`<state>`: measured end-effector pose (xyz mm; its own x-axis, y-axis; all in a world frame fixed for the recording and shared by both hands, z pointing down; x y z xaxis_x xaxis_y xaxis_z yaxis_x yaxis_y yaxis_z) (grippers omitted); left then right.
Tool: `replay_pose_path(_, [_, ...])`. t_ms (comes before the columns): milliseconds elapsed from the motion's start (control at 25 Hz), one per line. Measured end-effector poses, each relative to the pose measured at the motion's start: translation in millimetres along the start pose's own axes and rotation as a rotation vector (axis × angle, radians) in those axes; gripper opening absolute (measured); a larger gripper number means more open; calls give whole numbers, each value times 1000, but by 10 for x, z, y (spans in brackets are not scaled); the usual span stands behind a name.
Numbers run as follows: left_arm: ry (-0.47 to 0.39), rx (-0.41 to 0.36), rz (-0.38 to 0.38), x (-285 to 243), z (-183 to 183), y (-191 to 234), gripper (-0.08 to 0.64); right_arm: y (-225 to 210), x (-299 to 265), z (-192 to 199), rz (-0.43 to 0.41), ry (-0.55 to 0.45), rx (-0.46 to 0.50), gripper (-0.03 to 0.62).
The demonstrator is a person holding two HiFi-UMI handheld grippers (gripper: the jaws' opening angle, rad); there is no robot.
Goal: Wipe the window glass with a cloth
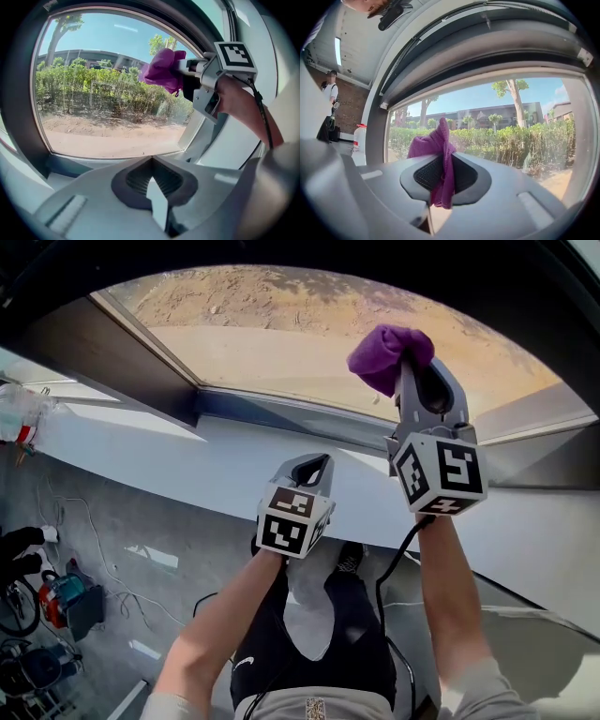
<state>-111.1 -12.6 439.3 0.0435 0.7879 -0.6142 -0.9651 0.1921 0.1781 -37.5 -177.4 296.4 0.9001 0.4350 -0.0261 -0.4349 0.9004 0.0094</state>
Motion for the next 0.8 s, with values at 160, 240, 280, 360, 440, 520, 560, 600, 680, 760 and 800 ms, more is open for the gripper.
replay_pose_path(160, [38,11,-5,-150,193,58,0,-12,19,619,32,94,23,74])
replay_pose_path(240, [48,19,-16,-199,258,146,0,24,-30,906,32,137,12,74])
replay_pose_path(280, [50,23,-20,-227,282,186,0,36,-59,1042,30,156,3,74])
replay_pose_path(360, [50,28,-24,-303,333,236,0,40,-101,1322,26,196,-5,74])
replay_pose_path(440, [50,36,-26,-392,406,267,0,38,-130,1622,23,243,4,74])
replay_pose_path(520, [51,45,-30,-472,489,300,0,44,-155,1914,20,287,23,74])
replay_pose_path(560, [51,50,-33,-507,529,319,0,48,-169,2054,20,307,31,74])
replay_pose_path(600, [52,55,-35,-540,571,337,0,52,-182,2192,18,325,37,74])
replay_pose_path(680, [54,63,-39,-603,658,363,0,63,-203,2457,12,354,43,75])
replay_pose_path(760, [57,66,-39,-679,731,374,0,58,-213,2689,16,377,39,75])
replay_pose_path(800, [62,64,-38,-715,766,382,0,57,-217,2794,23,388,36,75])
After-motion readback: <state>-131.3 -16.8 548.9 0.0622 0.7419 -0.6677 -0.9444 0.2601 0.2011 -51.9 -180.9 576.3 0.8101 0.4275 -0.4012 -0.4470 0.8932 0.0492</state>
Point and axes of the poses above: the fingertips, and each gripper's own axes: x backward along the fingers, y to its left, z out of its underside, the point moved 8 cm from there along x, backward along the fingers, and after that the axes turned 8 degrees about -z, right-handed, at the moved point
